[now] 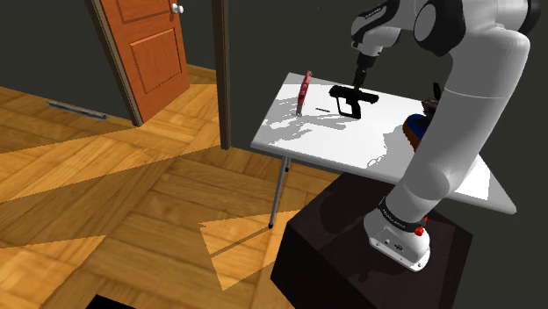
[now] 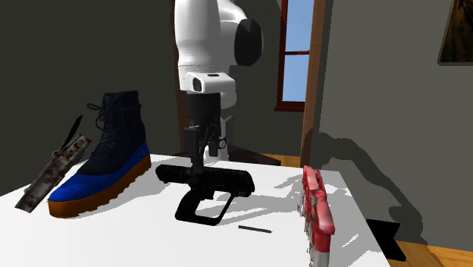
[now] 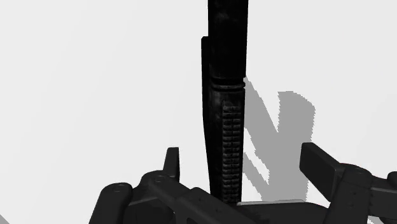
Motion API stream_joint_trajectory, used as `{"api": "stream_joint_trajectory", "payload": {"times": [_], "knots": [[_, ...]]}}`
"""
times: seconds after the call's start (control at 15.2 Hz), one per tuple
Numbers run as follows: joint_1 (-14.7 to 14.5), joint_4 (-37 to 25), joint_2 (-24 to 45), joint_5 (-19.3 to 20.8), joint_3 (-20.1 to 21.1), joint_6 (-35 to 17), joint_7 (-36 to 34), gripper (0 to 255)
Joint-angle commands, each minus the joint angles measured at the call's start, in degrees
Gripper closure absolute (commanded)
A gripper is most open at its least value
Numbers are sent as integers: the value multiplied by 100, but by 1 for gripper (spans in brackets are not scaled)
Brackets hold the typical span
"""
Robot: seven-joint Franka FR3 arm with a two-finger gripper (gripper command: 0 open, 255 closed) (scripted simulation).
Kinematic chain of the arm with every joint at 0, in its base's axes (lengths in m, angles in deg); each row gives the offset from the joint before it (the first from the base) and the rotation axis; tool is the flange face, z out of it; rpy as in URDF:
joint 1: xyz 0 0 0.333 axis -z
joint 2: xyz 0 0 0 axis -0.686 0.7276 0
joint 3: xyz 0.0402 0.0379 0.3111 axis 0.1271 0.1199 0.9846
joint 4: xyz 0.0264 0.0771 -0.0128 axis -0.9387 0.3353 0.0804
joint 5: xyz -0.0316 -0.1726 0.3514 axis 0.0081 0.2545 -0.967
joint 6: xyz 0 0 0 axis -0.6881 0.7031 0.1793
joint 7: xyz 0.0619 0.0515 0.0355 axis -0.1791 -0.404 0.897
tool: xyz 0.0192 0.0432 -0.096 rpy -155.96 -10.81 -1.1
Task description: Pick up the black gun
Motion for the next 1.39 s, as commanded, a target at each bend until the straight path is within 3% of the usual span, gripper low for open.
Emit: {"api": "stream_joint_trajectory", "payload": {"times": [0.0,0.46,0.53,1.32], "knots": [[70,-21,167,-132,35,-100,130,0],[124,180,372,-305,104,-458,248,0],[120,185,364,-300,102,-455,244,255],[93,77,258,-208,64,-267,182,255]]}}
